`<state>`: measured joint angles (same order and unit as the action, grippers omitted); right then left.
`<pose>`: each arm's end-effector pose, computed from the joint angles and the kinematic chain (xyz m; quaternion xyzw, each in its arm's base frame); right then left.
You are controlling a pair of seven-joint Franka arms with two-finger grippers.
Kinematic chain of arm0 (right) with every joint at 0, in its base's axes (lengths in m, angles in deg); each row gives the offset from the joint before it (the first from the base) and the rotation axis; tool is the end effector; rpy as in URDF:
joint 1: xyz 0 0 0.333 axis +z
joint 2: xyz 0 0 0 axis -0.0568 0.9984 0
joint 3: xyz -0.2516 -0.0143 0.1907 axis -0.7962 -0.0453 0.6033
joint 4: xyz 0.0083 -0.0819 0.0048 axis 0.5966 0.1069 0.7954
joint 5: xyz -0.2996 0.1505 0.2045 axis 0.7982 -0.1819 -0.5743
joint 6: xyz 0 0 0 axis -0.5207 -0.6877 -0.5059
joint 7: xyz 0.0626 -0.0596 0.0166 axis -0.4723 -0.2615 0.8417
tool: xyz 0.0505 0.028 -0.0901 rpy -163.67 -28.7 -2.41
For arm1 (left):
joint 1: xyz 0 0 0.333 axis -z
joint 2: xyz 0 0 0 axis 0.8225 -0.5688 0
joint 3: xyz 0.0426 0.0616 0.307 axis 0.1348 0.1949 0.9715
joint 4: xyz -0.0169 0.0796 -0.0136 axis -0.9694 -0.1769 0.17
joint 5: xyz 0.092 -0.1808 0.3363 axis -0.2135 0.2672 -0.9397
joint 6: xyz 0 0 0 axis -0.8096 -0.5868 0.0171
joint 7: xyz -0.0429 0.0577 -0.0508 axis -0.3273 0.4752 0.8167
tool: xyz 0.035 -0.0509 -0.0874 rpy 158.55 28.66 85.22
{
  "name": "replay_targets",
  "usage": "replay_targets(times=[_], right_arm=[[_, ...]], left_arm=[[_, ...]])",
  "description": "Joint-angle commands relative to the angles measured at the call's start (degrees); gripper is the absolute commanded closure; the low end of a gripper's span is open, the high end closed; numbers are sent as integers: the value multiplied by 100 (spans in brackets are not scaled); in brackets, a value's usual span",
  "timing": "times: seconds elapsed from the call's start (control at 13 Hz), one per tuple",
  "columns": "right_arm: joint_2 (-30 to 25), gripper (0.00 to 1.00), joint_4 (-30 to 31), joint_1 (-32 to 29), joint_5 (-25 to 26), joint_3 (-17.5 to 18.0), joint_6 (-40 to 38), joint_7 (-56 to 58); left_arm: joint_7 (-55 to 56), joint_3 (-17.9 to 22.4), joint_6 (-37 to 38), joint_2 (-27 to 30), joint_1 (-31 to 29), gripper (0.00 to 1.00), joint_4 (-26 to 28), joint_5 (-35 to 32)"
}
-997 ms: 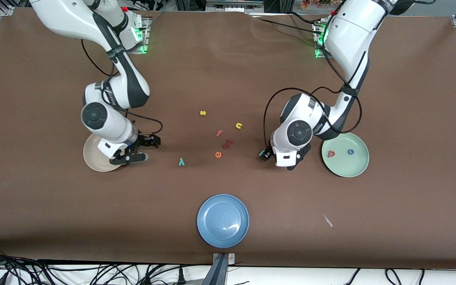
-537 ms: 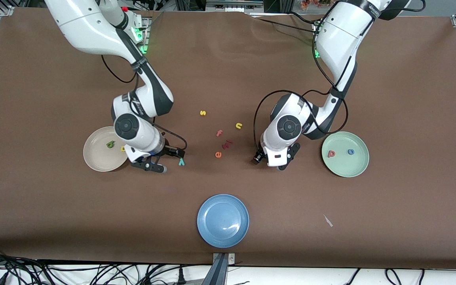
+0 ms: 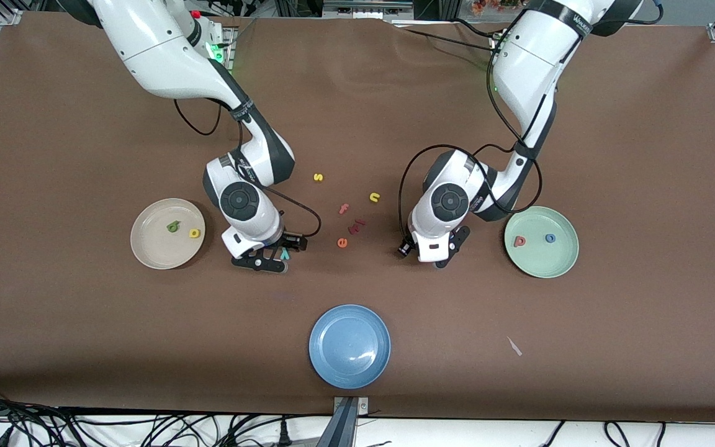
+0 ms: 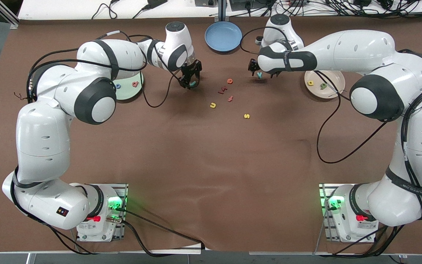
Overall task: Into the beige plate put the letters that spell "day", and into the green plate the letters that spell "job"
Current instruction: 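Grasp the teal y with the right gripper while the left gripper grasps teal j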
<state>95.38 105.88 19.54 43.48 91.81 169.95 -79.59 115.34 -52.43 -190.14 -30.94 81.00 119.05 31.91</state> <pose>0.6097 0.3234 0.1897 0.9985 -0.0543 -0.0056 0.0010 0.5885 -0.3614 0.1715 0.8926 0.4450 -0.0658 0.0294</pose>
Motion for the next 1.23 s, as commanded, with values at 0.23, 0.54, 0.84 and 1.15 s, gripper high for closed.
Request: replay_targets(times=[0.23, 0.54, 0.84, 1.15], right_arm=[[409, 13, -605, 5, 89, 16, -265, 487], [532, 25, -843, 5, 54, 25, -450, 689], [576, 45, -843, 22, 54, 34, -442, 743], [585, 72, -852, 23, 54, 34, -451, 751]], left_arm=[[57, 71, -34, -62, 70, 58, -64, -137], [30, 71, 19, -44, 34, 88, -91, -137], [-355, 114, 580, 201, -62, 87, -126, -146], [-1504, 124, 1624, 658, -483, 86, -91, -146]])
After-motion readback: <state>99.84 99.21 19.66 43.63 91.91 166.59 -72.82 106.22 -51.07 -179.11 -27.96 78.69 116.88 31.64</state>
